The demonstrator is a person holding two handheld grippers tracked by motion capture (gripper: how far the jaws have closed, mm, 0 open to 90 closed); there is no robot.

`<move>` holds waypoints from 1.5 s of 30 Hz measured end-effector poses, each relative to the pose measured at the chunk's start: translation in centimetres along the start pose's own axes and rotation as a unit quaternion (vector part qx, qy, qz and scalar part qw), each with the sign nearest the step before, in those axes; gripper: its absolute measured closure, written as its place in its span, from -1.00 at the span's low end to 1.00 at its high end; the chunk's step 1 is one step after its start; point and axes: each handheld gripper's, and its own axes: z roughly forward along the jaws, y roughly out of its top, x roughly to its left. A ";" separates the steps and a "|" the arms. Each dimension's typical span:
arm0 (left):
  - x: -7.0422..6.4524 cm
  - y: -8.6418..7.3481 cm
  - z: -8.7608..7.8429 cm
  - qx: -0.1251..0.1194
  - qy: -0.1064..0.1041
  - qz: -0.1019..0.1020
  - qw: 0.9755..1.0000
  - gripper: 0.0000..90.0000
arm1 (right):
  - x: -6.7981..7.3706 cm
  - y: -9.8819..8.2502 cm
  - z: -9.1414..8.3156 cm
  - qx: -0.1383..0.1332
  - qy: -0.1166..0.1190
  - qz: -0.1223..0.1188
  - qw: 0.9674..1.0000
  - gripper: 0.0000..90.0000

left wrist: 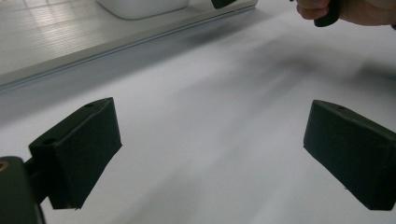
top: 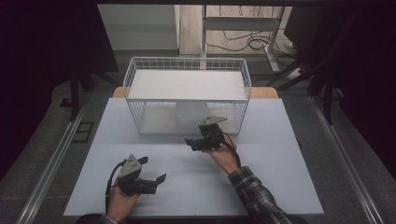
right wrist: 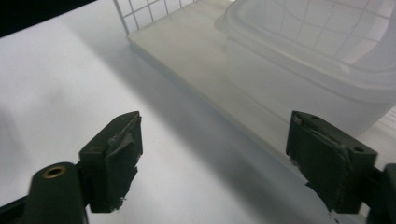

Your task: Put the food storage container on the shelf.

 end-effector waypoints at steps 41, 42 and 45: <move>0.4 -0.2 0.2 0.019 -0.007 -0.014 1.000 -0.93 | 1.6 -4.8 -7.0 0.023 0.015 -0.016 1.000 -0.97; 0.4 -0.2 0.2 0.019 -0.007 -0.013 1.000 -0.93 | 1.6 -4.9 -7.4 0.023 0.015 -0.015 1.000 -0.97; 0.5 -0.2 0.1 0.020 -0.005 -0.014 1.000 -0.93 | 1.4 -5.4 -8.4 0.018 0.008 -0.013 1.000 -0.97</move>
